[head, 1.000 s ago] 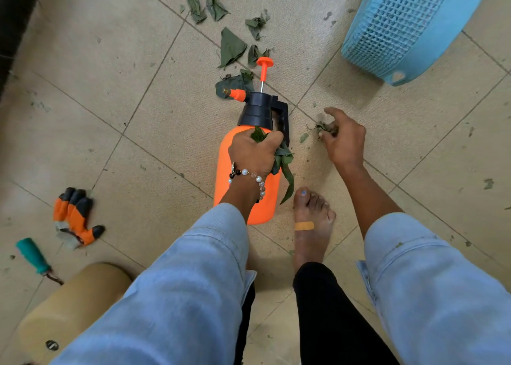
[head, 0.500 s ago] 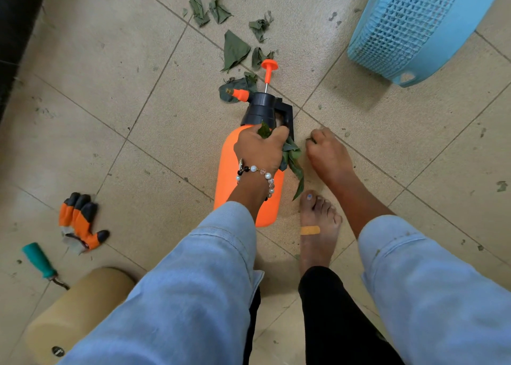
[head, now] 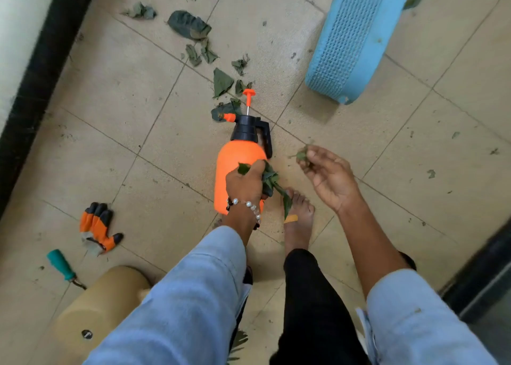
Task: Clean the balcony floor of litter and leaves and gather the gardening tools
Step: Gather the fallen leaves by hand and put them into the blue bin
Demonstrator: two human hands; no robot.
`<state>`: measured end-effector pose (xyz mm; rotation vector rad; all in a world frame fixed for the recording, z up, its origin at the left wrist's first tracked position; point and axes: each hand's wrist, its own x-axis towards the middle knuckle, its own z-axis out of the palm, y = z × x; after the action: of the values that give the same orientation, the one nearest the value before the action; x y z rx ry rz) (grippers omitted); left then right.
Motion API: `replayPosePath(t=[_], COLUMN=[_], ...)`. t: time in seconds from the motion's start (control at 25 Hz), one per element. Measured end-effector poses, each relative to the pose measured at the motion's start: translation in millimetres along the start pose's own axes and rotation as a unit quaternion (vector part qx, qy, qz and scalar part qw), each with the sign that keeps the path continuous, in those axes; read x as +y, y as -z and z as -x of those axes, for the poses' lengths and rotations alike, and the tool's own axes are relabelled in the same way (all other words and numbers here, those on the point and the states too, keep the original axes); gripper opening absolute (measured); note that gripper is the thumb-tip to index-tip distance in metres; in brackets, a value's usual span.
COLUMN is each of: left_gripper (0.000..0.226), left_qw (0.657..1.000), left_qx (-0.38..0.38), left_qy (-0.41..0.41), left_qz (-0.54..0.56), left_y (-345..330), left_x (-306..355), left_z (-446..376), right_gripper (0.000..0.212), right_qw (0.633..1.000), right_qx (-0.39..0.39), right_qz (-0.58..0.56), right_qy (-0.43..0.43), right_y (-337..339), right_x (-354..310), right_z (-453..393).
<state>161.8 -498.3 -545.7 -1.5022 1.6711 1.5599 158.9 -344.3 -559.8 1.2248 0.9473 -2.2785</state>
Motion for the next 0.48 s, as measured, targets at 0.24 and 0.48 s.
replayPosePath(t=[0.24,0.48], left_gripper=[0.018,0.032], left_qw=[0.995,0.985], left_qx=[-0.007,-0.138], left_qy=[0.016,-0.102], left_qz=[0.094,-0.008], left_y=[20.8,34.9], left_x=[97.1,184.4], left_z=[168.6,356.2], right_gripper=[0.028,0.01], right_qw=[0.993,0.963], right_qx=[0.033,0.101], right_qz=[-0.078,-0.001], right_qy=[0.084,0.248], right_y=[-111.1,-190.6], right_x=[-40.5,-137.9], right_z=[181.4,344.9])
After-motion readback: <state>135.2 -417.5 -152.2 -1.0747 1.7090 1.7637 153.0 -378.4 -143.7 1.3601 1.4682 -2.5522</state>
